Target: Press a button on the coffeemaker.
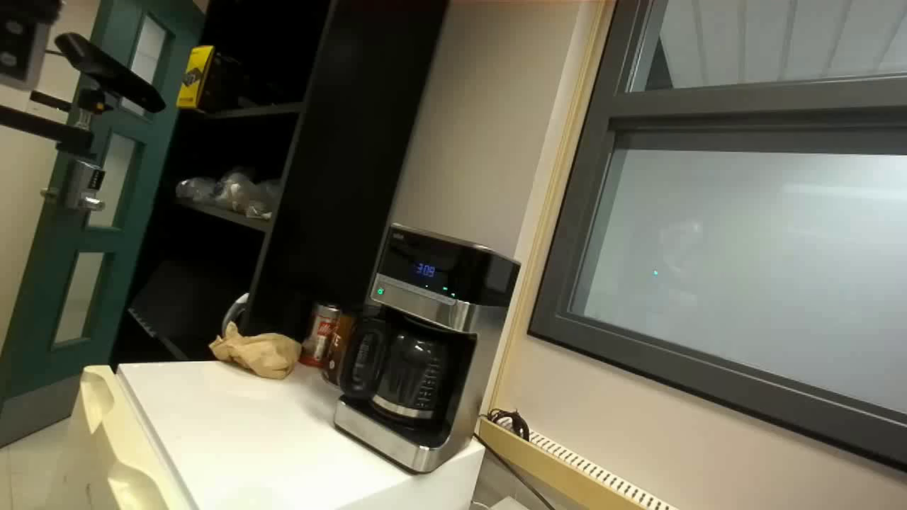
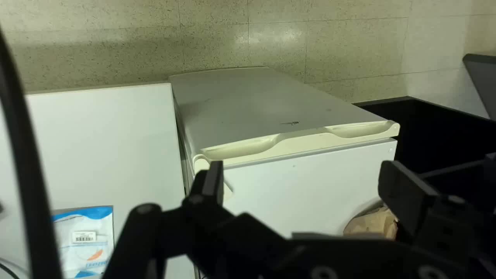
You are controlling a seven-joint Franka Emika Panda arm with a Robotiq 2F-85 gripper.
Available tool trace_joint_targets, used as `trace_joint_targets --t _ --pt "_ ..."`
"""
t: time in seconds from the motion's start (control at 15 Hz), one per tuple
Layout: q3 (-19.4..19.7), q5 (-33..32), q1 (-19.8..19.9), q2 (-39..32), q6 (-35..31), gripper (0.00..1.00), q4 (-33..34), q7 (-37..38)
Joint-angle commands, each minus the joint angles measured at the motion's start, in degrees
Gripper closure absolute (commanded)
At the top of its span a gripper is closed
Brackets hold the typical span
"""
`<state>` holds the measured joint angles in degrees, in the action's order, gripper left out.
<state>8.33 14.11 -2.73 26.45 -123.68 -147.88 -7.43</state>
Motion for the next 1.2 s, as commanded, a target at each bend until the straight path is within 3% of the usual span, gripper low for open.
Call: trace_joint_targets --t 0.0,0.53,0.93,1.13 --pt "-0.95 0.47 1.02 -0.07 0.24 0.00 0.12 -0.38" --pt "-1.43 -0.18 1.29 -1.66 -0.71 0.00 1.38 -0.15" --pt "-4.79 -3.78 3.23 -10.43 -16.23 0.00 5.88 5.70" --pt "-8.72 -15.81 6.73 -17.72 -23.14 0.00 9.66 14.42"
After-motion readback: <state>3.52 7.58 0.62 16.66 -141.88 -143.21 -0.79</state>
